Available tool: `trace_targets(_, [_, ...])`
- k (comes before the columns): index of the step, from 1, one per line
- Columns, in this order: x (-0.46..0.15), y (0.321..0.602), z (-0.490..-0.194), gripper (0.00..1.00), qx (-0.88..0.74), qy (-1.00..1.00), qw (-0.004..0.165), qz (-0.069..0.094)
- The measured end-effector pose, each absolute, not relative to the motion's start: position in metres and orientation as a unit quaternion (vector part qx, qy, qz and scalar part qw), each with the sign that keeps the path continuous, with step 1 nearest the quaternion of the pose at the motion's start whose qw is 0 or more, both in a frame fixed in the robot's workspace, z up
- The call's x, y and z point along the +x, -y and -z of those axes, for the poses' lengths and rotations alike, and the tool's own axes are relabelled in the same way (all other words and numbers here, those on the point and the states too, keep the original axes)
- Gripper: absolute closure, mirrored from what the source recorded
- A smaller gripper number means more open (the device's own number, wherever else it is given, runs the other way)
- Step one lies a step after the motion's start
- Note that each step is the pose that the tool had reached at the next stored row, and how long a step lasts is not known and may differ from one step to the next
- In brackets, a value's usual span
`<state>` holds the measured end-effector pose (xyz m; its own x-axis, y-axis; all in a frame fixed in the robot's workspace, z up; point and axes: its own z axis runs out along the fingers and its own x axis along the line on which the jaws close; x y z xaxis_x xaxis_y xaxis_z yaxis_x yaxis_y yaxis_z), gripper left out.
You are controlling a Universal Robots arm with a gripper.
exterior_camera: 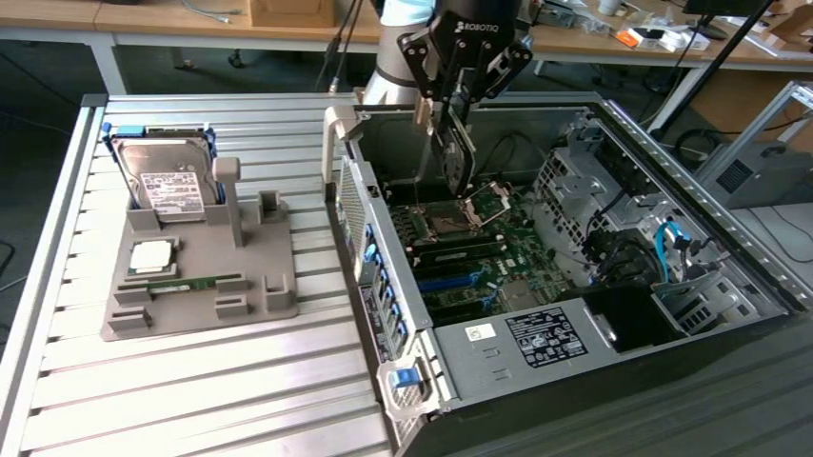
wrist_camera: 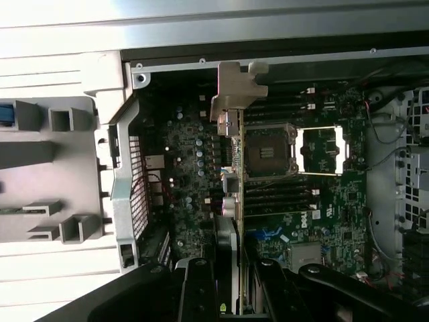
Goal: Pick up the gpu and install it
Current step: 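Pick up the gpu and move the gpu toward the slot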
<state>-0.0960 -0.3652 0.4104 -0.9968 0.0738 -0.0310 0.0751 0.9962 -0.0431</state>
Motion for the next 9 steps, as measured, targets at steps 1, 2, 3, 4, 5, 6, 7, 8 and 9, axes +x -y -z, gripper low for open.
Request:
trace_targets(1, [-0.0956,0.3652,-0.4101,0.73,0.037,-0.999,0.015,0.022])
trace_targets(2, [-0.0953,0.3652,-0.4099,0.73,0.037,-0.999,0.015,0.022])
trace_targets(3, [-0.0949,0.3652,-0.4096,0.73,0.037,-0.999,0.015,0.023])
trace_targets(4, [-0.0945,0.3652,-0.4094,0.73,0.037,-0.999,0.015,0.023])
trace_targets(5, [-0.0941,0.3652,-0.4092,0.73,0.037,-0.999,0.015,0.023])
trace_targets(6, [-0.0938,0.3652,-0.4088,0.73,0.037,-0.999,0.015,0.023])
trace_targets(7, [-0.0935,0.3652,-0.4086,0.73,0.037,-0.999,0.015,0.023])
trace_targets(8, [-0.0926,0.3652,-0.4079,0.73,0.037,-0.999,0.015,0.024])
trace_targets(9, [-0.0922,0.3652,-0.4075,0.73,0.037,-0.999,0.015,0.024])
